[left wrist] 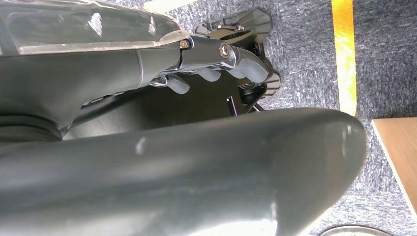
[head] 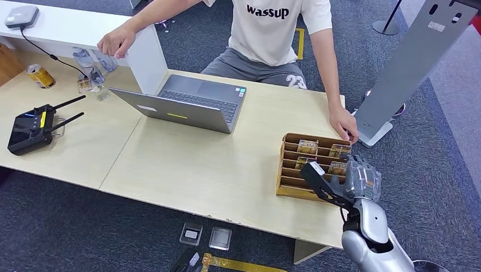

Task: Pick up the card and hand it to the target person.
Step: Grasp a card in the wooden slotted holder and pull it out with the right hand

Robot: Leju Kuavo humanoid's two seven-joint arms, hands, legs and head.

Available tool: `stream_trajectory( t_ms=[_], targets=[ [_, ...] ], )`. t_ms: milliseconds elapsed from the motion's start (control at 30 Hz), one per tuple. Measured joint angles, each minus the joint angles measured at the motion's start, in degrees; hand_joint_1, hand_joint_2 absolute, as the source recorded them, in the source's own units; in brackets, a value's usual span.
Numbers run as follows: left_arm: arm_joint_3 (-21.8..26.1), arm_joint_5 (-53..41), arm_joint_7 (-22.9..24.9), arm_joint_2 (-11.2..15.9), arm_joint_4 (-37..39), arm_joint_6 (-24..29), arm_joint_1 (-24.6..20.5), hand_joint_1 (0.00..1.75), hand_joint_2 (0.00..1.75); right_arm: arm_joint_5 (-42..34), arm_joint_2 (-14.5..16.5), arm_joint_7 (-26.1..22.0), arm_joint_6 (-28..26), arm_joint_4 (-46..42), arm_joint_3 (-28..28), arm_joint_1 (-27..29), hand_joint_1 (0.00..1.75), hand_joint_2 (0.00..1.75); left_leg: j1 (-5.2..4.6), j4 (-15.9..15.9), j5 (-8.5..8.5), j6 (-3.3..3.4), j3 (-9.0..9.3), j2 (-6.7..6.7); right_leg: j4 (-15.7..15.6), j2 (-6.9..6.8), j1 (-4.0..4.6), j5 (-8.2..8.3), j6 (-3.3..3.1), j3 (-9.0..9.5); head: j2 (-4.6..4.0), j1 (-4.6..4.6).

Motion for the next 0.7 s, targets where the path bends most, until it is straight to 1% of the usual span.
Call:
stream_trajectory(
  t_ms=[67, 300, 467, 600, 667, 700],
  targets=[
    [0.0, 0.0, 0.1, 0.0, 0.0, 0.0, 0.0, 0.0, 0.0, 0.0, 0.0, 0.0, 0.0, 0.2, 0.0, 0.0, 0.68, 1.75, 0.0, 0.0, 0.0, 0.0, 0.0, 0.0, 0.0, 0.0, 0.0, 0.0, 0.0, 0.0, 0.0, 0.0],
    [0.0, 0.0, 0.3, 0.0, 0.0, 0.0, 0.0, 0.0, 0.0, -0.1, 0.0, 0.1, 0.0, 0.6, 0.0, 0.0, 0.71, 1.75, 0.0, 0.0, 0.0, 0.0, 0.0, 0.0, 0.0, 0.0, 0.0, 0.0, 0.0, 0.0, 0.0, 0.0],
    [0.0, 0.0, 0.3, 0.0, 0.0, 0.0, 0.0, 0.0, 0.0, -0.1, 0.0, 0.1, 0.0, 0.7, 0.0, 0.0, 0.78, 1.75, 0.0, 0.0, 0.0, 0.0, 0.0, 0.0, 0.0, 0.0, 0.0, 0.0, 0.0, 0.0, 0.0, 0.0],
    [0.0, 0.0, 0.3, 0.0, 0.0, 0.0, 0.0, 0.0, 0.0, -0.2, 0.0, 0.2, 0.1, 0.7, 0.0, 0.0, 0.72, 1.75, 0.0, 0.0, 0.0, 0.0, 0.0, 0.0, 0.0, 0.0, 0.0, 0.0, 0.0, 0.0, 0.0, 0.0],
    [0.0, 0.0, 0.3, 0.0, 0.0, 0.0, 0.0, 0.0, 0.0, -0.3, 0.0, 0.2, 0.1, 0.7, 0.0, 0.0, 0.79, 1.75, 0.0, 0.0, 0.0, 0.0, 0.0, 0.0, 0.0, 0.0, 0.0, 0.0, 0.0, 0.0, 0.0, 0.0],
    [0.0, 0.0, 0.3, 0.0, 0.0, 0.0, 0.0, 0.0, 0.0, -0.4, 0.0, 0.2, 0.1, 0.7, 0.0, 0.0, 0.86, 1.75, 0.0, 0.0, 0.0, 0.0, 0.0, 0.0, 0.0, 0.0, 0.0, 0.0, 0.0, 0.0, 0.0, 0.0]
  ],
)
